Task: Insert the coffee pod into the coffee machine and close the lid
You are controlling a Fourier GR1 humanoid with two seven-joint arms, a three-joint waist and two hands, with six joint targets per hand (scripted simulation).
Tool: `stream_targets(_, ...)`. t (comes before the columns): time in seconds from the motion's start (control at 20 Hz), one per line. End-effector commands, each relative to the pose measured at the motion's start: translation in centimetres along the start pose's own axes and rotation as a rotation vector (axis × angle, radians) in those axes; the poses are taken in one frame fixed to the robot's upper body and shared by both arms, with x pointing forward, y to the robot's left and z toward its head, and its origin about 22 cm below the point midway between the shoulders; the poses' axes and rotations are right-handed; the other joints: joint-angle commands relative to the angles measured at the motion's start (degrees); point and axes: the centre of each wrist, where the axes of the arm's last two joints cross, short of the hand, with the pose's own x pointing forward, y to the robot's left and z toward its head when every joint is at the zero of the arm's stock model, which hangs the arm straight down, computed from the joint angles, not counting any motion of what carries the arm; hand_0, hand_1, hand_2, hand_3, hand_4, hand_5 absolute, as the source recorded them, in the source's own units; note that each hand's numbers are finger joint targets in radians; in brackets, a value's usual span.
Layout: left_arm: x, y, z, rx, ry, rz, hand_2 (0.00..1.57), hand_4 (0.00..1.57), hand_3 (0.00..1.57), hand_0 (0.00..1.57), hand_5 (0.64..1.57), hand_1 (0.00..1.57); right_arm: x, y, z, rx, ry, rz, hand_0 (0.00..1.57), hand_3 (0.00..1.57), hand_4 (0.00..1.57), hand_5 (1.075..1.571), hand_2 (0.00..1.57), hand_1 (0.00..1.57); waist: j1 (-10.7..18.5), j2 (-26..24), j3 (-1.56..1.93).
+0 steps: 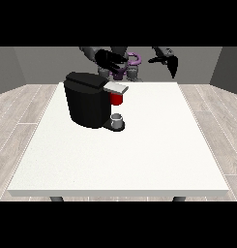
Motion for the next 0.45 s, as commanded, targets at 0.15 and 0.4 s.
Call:
stream_targets(0.15,-1.5,-2.3,1.2,-0.026,0.057,0.035,0.0,0.19,0.0,0.0,1.571,0.0,-3.6,4.4,4.4,0.051,0.001,-0.168,0.0,0.0,0.28,1.571,0.0,0.0,-1.3,-7.3,0.02)
stream_targets(0.4,-3.6,-0.3,3.6,0.065,0.079,0.019,0.0,0.19,0.0,0.0,1.571,0.0,-6.8,5.1,9.2,-0.006,0.079,-0.268,0.0,0.0,0.16,1.571,0.0,0.0,-5.7,-8.3,0.01)
